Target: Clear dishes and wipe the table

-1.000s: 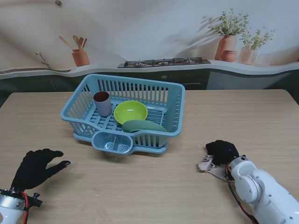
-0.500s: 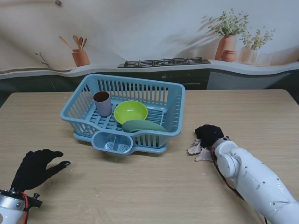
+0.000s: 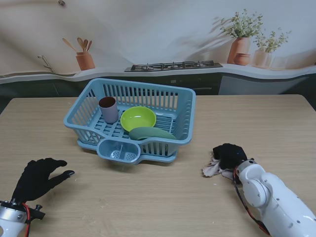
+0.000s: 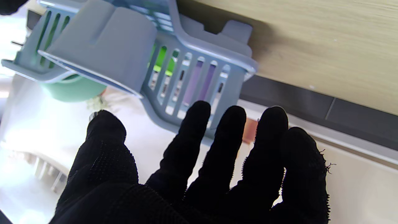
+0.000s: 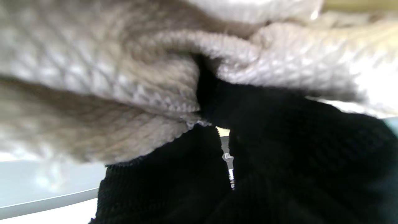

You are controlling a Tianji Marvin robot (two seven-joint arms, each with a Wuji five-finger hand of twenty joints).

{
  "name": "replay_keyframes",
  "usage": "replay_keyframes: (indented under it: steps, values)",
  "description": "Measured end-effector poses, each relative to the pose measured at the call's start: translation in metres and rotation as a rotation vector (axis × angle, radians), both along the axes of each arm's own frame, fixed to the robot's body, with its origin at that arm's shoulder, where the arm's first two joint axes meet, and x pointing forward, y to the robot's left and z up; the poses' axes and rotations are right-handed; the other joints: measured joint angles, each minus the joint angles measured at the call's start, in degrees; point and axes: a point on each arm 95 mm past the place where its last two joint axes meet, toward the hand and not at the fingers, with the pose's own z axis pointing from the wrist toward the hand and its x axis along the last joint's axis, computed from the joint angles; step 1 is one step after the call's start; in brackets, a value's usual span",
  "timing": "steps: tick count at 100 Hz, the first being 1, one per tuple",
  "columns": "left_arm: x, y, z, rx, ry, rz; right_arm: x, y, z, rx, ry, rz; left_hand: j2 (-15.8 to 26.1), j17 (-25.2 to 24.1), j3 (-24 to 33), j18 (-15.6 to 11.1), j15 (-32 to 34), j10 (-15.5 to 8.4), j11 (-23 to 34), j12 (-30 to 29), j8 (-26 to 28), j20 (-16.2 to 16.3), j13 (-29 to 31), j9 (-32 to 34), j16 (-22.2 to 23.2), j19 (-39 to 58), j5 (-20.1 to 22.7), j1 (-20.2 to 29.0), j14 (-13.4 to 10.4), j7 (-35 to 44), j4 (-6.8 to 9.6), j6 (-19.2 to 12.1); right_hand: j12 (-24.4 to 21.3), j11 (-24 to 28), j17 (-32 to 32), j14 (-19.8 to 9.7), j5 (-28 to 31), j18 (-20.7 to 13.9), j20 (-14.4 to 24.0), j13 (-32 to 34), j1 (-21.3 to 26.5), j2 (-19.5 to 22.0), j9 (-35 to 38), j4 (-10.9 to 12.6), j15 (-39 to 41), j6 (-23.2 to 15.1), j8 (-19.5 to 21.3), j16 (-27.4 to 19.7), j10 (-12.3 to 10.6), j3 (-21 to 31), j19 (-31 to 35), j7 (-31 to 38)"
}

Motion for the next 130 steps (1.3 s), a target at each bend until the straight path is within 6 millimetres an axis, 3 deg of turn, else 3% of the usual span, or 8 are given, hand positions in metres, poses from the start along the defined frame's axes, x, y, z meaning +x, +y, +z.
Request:
replay_keyframes:
  steps: [22,41,104,130]
  values:
    - [0.000,0.000,0.000,0.000,-0.001,-0.001,-0.036,-0.021,0.000,0.003,0.016,-0.004,0.0,0.0,0.0,0.0,0.0,0.0,0.0,0.0,0.0,0.0,0.0,0.0,0.0,0.0,0.0,0.0,0.1,0.0,0.00,0.0,0.8,1.4,0.0,0.0,0.0,0.0,0.1,0.0,0.0,-0.2,0.0,-0.3,0.0,-0.2,0.2,0.0,-0.2,0.0,0.0,1.5]
    - [0.000,0.000,0.000,-0.002,-0.003,-0.001,-0.036,-0.023,-0.002,-0.011,0.013,0.002,0.0,-0.1,0.0,0.0,0.0,0.0,0.0,0.0,0.0,0.0,-0.1,0.0,0.0,0.0,0.0,0.0,0.1,0.0,0.00,0.0,2.4,3.0,0.0,-0.1,0.0,0.0,0.5,0.0,-0.8,-0.4,0.6,-0.1,0.0,-1.0,1.8,0.4,0.0,1.9,0.0,4.2]
    - [-0.001,0.000,-0.001,-0.005,-0.003,0.006,0.058,0.019,-0.003,-0.076,-0.009,-0.020,0.0,-0.1,0.0,0.0,0.0,0.0,0.0,0.0,0.0,-0.1,-0.1,0.0,0.0,0.0,0.0,0.0,0.1,0.0,0.00,0.0,3.6,2.8,-0.5,0.2,0.0,0.3,0.7,0.0,-1.0,-1.0,0.6,0.1,-0.4,-1.0,3.3,1.0,0.8,3.8,-0.1,6.6]
    - [-0.001,0.000,-0.001,-0.008,-0.007,0.008,0.072,0.029,-0.001,-0.090,0.006,-0.022,0.0,-0.1,0.0,0.0,0.0,0.0,0.0,0.0,0.0,-0.1,-0.1,0.0,0.0,0.0,0.0,0.0,0.1,0.0,0.00,0.0,3.5,2.3,-0.6,0.2,0.1,0.3,0.7,0.0,-0.7,-1.0,0.6,0.1,-0.6,-1.0,3.4,1.0,0.9,3.1,-0.3,6.4]
